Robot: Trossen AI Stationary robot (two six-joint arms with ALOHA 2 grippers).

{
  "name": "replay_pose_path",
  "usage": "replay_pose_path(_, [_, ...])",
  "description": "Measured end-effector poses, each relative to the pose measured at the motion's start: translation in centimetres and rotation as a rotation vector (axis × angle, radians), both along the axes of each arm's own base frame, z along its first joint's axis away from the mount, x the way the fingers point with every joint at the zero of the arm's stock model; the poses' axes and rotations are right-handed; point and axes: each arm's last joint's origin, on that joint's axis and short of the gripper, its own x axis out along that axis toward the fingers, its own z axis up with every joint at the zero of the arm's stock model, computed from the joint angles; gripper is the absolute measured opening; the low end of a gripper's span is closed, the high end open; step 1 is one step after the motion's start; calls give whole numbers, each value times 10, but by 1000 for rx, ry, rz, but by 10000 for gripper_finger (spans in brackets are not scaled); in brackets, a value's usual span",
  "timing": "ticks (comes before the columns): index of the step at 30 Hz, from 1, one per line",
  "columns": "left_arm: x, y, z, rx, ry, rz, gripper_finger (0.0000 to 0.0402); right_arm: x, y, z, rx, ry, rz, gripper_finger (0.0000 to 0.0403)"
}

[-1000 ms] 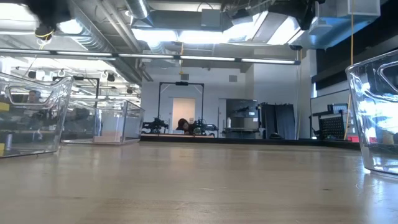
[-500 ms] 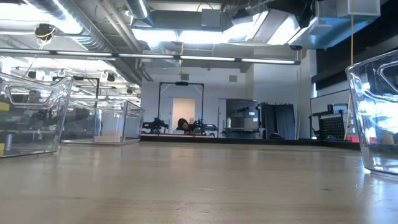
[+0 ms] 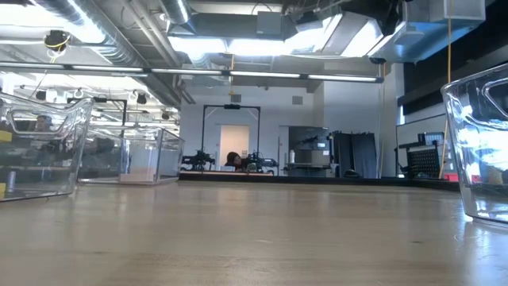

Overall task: Sort & place blocks by color
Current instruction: Put the bottom yellow block into the bottom left transparent bin

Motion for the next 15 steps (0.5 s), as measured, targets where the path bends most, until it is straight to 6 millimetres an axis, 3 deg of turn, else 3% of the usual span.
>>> replay_pose_path(6, [21,-37,-32,-46,262,-199,190,0,0,-1,-1,14,0,252])
replay_pose_path(9, [26,-62,-47,15,491,-251,190,0,0,-2,-12,20,2,252])
replay_pose_path(15, [43,-116,-69,119,742,-370,190,0,0,-3,-77,42,12,252])
